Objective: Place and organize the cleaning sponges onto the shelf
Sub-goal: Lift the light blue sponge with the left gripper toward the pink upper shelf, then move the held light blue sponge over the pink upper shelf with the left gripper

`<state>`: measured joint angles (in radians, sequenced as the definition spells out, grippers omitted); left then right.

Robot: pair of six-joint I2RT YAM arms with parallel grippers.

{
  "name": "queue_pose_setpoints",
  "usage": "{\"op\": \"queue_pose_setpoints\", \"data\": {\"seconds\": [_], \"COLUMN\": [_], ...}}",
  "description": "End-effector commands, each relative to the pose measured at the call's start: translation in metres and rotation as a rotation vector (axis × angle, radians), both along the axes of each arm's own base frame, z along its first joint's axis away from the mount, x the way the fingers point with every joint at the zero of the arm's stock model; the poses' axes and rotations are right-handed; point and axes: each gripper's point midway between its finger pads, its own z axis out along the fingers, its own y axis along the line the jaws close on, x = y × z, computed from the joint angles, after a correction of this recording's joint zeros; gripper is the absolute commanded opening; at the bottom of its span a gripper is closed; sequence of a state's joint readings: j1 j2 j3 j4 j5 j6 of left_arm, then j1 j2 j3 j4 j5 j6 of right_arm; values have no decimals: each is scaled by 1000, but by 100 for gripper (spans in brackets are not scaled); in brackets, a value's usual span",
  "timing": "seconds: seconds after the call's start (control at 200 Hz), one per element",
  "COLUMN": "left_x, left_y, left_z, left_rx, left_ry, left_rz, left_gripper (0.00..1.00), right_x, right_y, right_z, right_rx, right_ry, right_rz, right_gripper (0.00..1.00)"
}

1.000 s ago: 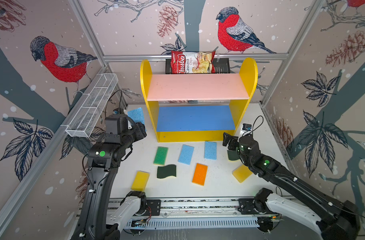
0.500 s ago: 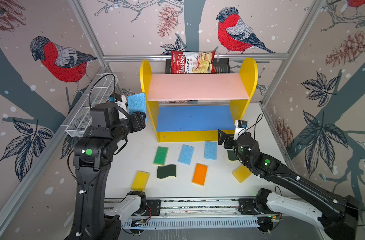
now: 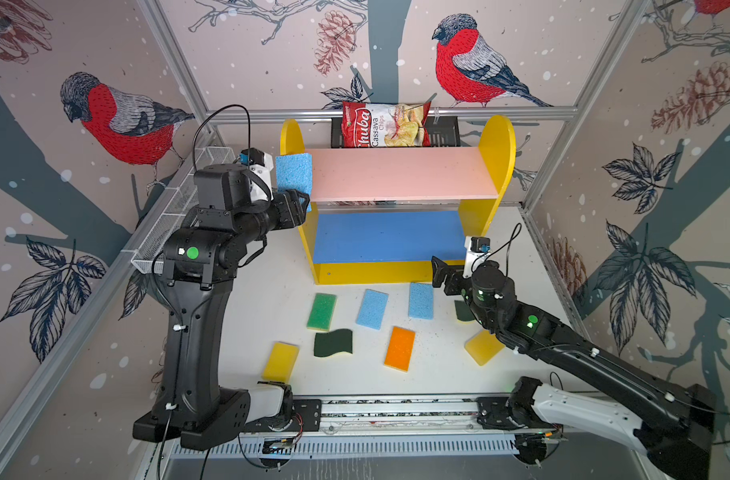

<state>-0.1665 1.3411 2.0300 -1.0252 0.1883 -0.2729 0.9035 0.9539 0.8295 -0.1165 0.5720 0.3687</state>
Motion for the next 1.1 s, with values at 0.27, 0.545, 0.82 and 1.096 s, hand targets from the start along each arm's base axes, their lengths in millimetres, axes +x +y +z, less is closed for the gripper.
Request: {"op": "queue_pose_setpoints", "data": {"seconds": [0.27, 0.545, 0.82, 1.096], "left_x": [56, 93, 108, 118], "left_y": [-46, -49, -66, -66], "left_z": [20, -3, -23, -35], "left_rx": [42, 97, 134, 147], "left_ry": [-49, -12, 25, 45], "left_rz": [-83, -2, 35, 93], "left_gripper": [66, 65, 65, 65], "right_x": [2, 2, 3, 5], "right_y": [5, 2, 3, -2], "right_z": [6, 5, 5, 1], "right_rx": [18, 5, -9, -24], "right_ry": [-4, -6, -21, -26], "right_rz": [3, -1, 3, -4], "right_gripper": [99, 100, 100, 100]}}
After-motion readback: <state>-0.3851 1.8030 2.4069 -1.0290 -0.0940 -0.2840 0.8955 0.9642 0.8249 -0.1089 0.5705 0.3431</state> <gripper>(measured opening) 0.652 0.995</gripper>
